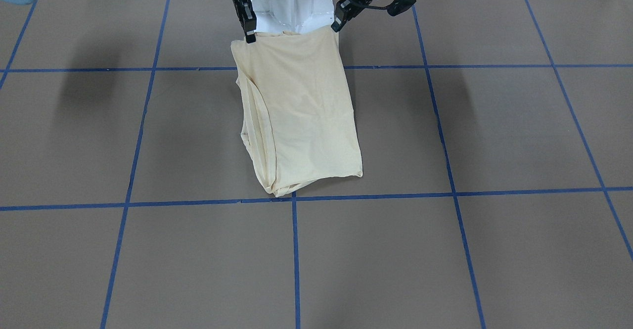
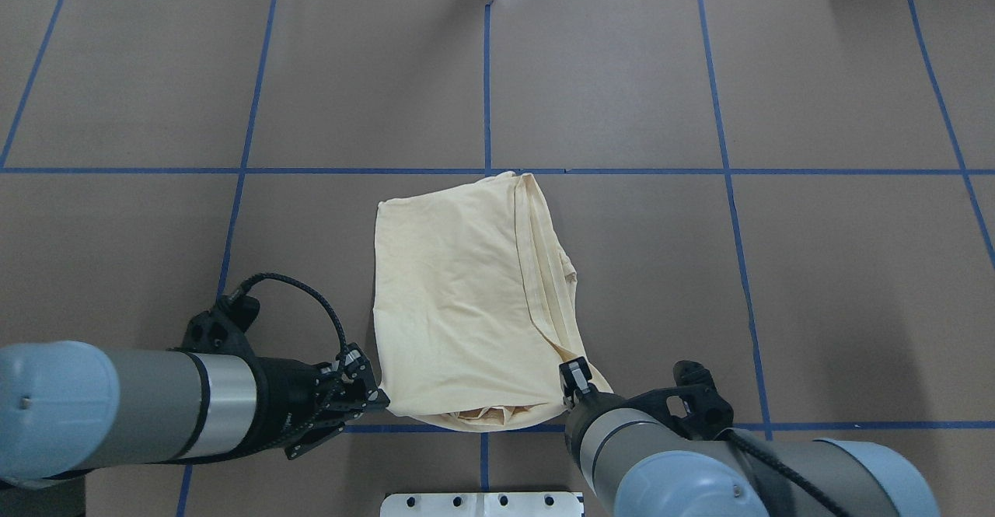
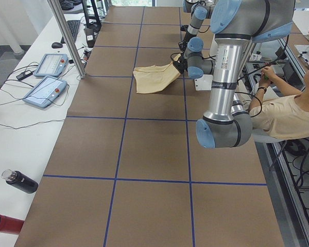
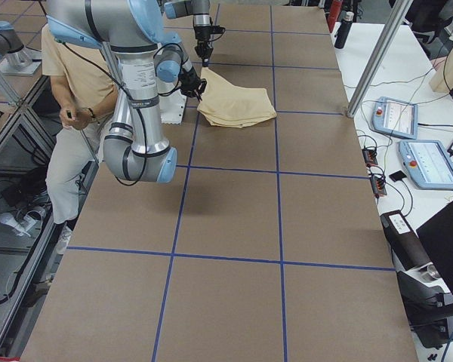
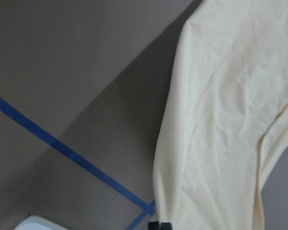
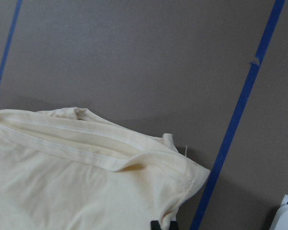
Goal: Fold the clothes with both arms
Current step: 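Fold the near half of the bundle over onto the far half with both grippers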
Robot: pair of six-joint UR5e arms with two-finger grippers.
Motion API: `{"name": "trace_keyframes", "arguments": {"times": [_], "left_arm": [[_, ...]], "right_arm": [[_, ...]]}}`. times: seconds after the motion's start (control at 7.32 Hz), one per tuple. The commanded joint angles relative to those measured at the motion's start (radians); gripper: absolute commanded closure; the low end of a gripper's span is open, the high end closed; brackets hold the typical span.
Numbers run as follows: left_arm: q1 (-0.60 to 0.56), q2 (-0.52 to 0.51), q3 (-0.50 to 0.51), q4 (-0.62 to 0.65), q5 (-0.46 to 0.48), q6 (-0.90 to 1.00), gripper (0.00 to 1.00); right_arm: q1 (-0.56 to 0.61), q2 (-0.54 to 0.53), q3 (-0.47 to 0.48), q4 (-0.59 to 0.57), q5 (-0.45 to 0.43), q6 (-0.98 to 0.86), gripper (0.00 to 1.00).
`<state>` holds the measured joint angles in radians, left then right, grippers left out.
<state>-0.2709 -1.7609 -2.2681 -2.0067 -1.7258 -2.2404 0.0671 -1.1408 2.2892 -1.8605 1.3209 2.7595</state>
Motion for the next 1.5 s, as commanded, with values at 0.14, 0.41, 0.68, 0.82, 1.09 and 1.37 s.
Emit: {"name": "trace_keyframes", "arguments": {"times": [0.14,0.41,0.68,0.82,1.09,1.37], "left_arm": [[-0.268,-0.108,0.176,-0.013,-0.111,0.152,1.0],[-0.339,-0.213,0.391,-0.021,-0.109,0.229,1.0],[-0.369,-0.232,0.554,-0.177,-0.106,0.242,1.0],[-0.372,-0.242,0.62,-0.232,-0.104,0.242,1.0],[-0.39,-0.265,0.702,-0.289,-0.063,0.242,0.72],[-0.462,-0.269,0.702,-0.293,-0.051,0.318,0.01]], "right_arm": [[0.279,0.183,-0.163,-0.002,0.148,-0.165,1.0],[0.432,0.306,-0.525,0.296,0.264,-0.222,1.0],[0.488,0.43,-0.826,0.429,0.343,-0.308,1.0],[0.499,0.438,-0.891,0.507,0.347,-0.319,1.0],[0.51,0.461,-0.967,0.543,0.348,-0.354,0.55],[0.577,0.467,-0.971,0.535,0.353,-0.467,0.0]]}}
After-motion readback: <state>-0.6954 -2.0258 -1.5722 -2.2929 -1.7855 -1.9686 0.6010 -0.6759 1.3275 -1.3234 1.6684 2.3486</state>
